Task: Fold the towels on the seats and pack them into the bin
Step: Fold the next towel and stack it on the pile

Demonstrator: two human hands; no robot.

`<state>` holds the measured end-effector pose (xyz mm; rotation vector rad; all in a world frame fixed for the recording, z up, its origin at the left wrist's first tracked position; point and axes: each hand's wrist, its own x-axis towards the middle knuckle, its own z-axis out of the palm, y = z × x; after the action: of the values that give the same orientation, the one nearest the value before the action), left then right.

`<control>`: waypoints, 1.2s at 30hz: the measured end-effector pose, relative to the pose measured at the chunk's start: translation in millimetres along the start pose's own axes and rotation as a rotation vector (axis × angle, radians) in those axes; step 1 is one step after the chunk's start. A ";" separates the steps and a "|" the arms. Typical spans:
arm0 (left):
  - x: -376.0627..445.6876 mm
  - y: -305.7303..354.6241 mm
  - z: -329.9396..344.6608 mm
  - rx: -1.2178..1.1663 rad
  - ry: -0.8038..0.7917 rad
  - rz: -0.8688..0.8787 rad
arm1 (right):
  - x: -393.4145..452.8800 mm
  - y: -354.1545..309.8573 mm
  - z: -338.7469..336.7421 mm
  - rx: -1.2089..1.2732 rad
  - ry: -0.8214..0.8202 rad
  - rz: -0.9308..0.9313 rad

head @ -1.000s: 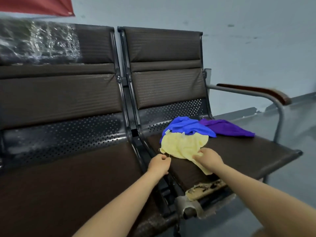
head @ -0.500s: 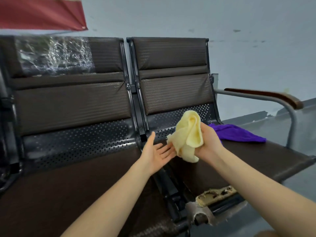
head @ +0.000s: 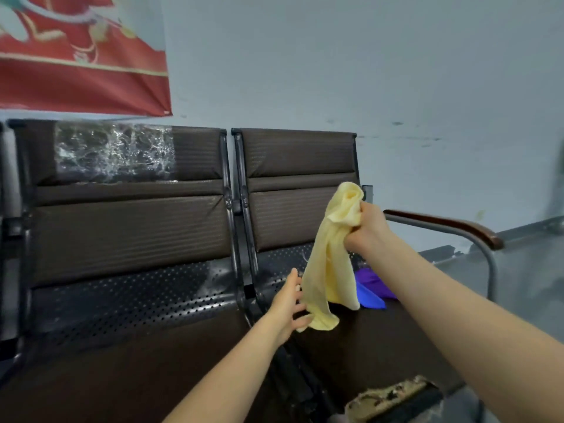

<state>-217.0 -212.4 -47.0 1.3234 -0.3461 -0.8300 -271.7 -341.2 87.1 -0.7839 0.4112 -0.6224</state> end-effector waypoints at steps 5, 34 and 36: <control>42.4 3.6 56.6 0.420 0.093 0.352 | -2.7 -55.6 -4.6 0.012 0.024 -0.076; -31.0 230.8 47.6 -0.050 0.112 0.646 | -2.4 -149.0 -21.2 0.146 0.003 -0.258; -47.0 261.4 41.0 -0.105 0.158 0.734 | -10.7 -149.5 10.9 0.184 -0.108 -0.242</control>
<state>-188.2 -203.6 220.1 1.0390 -0.6036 -0.1236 -327.8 -410.1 208.3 -0.6918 0.1578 -0.8271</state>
